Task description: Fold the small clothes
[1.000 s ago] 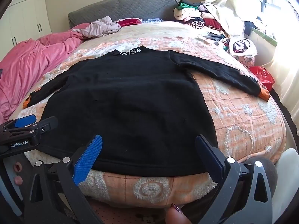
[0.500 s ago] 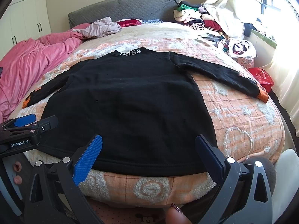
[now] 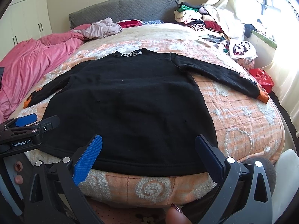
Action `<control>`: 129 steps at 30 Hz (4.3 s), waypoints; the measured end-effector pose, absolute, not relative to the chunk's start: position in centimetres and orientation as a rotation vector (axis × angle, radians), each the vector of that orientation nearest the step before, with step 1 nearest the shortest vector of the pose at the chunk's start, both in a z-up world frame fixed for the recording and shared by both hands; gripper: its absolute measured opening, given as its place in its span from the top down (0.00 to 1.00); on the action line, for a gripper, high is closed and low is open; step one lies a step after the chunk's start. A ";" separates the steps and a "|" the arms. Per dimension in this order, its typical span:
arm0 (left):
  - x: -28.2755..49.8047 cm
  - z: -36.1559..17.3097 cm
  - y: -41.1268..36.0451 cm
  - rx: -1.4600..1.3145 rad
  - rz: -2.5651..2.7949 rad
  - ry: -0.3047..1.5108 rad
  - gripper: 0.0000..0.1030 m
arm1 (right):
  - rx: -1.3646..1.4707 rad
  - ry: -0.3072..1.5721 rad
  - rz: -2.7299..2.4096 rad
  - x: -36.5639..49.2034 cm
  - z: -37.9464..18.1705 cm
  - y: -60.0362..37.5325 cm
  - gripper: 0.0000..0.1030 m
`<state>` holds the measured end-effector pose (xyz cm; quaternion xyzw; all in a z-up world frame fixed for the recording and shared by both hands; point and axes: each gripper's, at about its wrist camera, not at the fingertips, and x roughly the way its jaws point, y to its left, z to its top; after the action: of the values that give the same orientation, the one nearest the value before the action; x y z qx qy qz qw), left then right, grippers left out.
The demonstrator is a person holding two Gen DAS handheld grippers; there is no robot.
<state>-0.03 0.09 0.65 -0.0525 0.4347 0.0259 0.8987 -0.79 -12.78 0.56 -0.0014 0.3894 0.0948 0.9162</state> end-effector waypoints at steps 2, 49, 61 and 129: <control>0.0 0.7 0.1 -0.109 0.053 0.900 0.08 | -0.003 0.801 0.194 -0.8 0.6 -12.8 0.04; 5.1 0.5 0.4 -0.116 0.064 0.910 0.08 | 0.044 0.822 0.179 5.7 1.6 -13.8 0.04; 9.2 1.8 0.6 -0.131 0.059 0.900 0.08 | 0.074 0.788 0.160 10.8 3.8 -14.0 0.04; 27.2 -1.1 -5.4 -0.147 -0.056 0.978 0.08 | 0.914 0.708 -0.637 21.9 -6.9 -42.6 0.46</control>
<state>27.23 -5.39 -1.13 -0.0706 0.4692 -0.0270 0.8799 21.85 -42.64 -6.93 0.4244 0.3289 -0.2957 0.7902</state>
